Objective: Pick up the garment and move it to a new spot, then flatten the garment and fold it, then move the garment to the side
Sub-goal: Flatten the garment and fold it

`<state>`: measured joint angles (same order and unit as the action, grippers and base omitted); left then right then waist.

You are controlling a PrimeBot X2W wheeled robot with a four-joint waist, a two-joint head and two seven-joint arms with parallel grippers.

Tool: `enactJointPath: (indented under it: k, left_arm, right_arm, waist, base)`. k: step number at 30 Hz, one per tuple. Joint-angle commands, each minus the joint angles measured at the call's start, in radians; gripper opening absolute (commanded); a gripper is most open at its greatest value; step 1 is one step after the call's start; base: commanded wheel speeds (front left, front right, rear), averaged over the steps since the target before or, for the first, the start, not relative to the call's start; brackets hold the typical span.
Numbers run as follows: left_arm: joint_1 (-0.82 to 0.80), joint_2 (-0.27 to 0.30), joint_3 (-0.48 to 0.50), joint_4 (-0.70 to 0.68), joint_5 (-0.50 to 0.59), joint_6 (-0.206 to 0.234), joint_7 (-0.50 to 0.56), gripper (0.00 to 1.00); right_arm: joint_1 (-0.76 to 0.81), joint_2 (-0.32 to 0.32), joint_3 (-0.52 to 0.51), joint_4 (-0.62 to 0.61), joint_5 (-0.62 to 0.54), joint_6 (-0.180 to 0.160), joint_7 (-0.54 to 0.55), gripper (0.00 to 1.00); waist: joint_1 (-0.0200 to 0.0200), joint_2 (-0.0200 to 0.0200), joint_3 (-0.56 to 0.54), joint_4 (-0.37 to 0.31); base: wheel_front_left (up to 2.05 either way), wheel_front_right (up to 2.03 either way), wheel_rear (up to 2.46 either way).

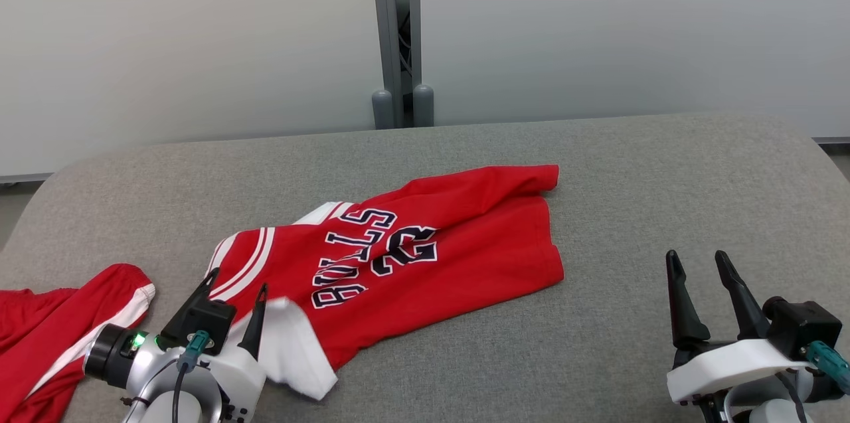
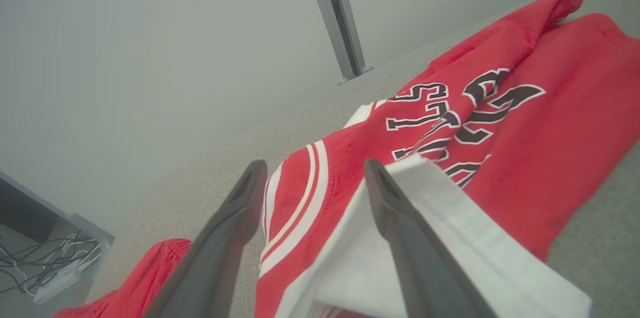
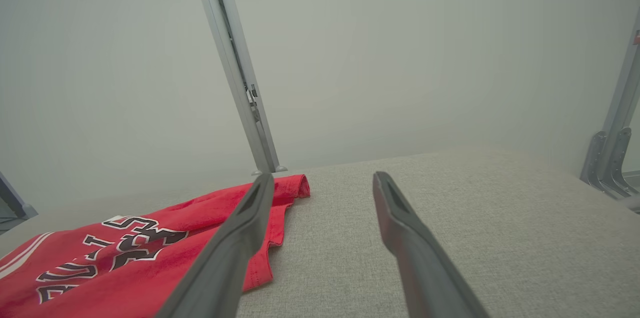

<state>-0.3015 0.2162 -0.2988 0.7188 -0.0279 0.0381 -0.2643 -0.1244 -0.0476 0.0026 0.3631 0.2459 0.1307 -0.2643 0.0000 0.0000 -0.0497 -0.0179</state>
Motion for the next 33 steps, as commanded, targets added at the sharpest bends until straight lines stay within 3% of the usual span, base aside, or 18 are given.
enactJointPath:
  k: [1,16,29,33]
  left_arm:
    - [0.011,0.004,0.005,-0.006,-0.006,0.007,0.0,1.0]
    - [-0.006,-0.022,0.018,0.004,-0.026,0.017,0.0,1.0]
    - [0.144,-0.093,0.147,-0.205,-0.11,0.04,0.0,1.0]
    - [0.206,-0.12,0.192,-0.285,-0.12,0.026,0.0,1.0]
  right_arm:
    - [-0.003,-0.006,0.001,-0.001,0.005,0.0,0.0,1.0]
    - [-0.006,-0.006,0.008,-0.003,0.007,0.0,0.0,1.0]
    - [0.012,-0.005,-0.019,-0.03,0.0,0.0,0.0,1.0]
    - [0.012,-0.005,-0.009,-0.012,-0.012,0.0,0.0,1.0]
  waist:
    - [0.0,0.0,0.003,-0.003]
    - [0.0,0.0,0.027,-0.044]
    - [0.0,0.0,-0.003,-0.001]
    - [0.0,0.0,0.003,0.025]
  base:
    - [0.0,0.0,0.0]
    - [0.0,0.0,0.0]
    - [0.0,0.0,0.0]
    - [0.0,0.0,0.0]
